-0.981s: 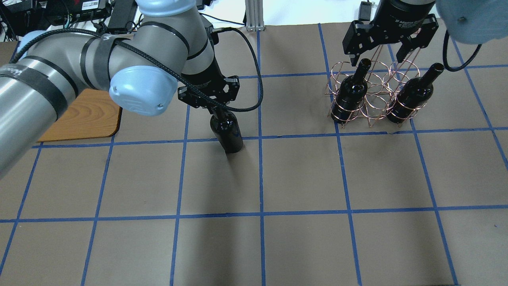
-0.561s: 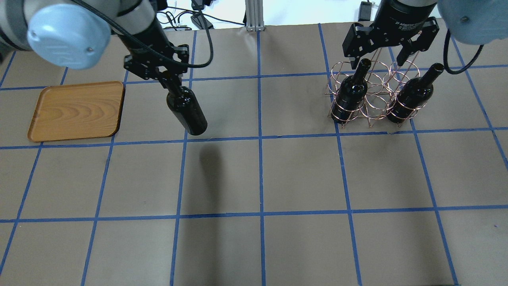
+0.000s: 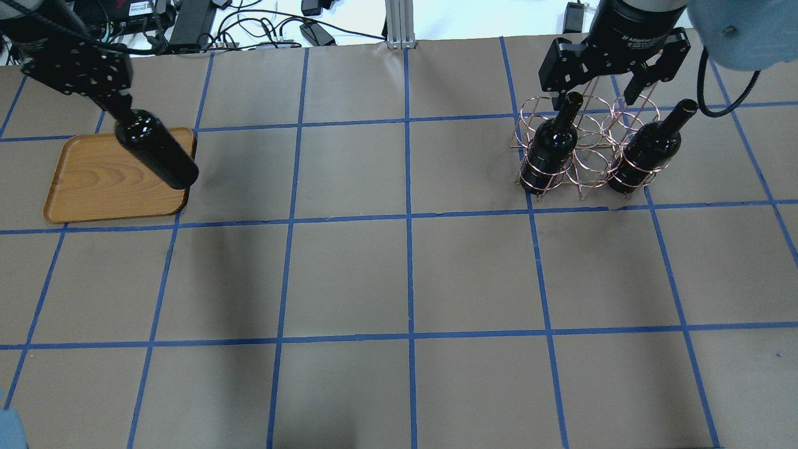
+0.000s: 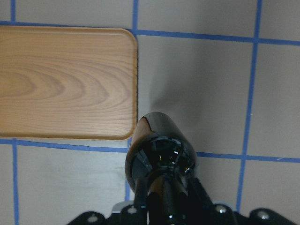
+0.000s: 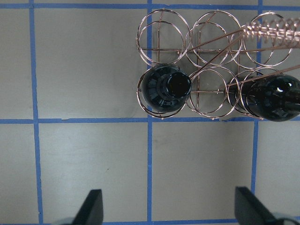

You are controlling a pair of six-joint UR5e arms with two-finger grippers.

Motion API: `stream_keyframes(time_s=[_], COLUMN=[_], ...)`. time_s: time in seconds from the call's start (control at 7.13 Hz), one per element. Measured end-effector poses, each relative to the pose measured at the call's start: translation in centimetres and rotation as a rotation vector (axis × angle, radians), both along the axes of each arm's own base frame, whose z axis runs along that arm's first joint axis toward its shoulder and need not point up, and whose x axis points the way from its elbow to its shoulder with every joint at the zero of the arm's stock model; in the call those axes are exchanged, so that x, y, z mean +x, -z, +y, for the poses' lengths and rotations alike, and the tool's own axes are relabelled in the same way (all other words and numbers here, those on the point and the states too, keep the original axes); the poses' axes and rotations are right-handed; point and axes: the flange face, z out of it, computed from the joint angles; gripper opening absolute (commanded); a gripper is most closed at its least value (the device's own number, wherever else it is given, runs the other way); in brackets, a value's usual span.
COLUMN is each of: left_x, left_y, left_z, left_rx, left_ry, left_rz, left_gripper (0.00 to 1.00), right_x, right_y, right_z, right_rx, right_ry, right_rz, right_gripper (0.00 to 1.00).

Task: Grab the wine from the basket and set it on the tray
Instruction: 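Lift the bottle with the left gripper and carry it over the tray, then lay the bottle down on the wooden tray with the left gripper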

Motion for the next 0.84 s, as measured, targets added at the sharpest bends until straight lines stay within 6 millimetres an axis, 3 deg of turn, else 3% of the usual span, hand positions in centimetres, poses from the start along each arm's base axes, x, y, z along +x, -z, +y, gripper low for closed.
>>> stream_keyframes(time_s=[0.14,0.28,0.84], left_x=[3.5,5.1,6.7], left_y=[0.6,1.5,6.1], left_z=[-0.4,-0.9,-3.8], left_rx=[-0.014,-0.021,-0.048], left_ry=[0.029,0.048,0.056], left_rz=[-0.004,0.004,0.061], left_gripper=[0.00,0.00,0.00], right_x=[0.0,0.0,-0.1], right_y=[0.1,0.0,-0.5], right_z=[0.0,0.0,0.3], right_rx=[0.000,-0.004,-0.021], right_ry=[0.003,0.010,0.015], right_rz=[-0.004,-0.010,0.000], right_gripper=[1.00,1.00,1.00])
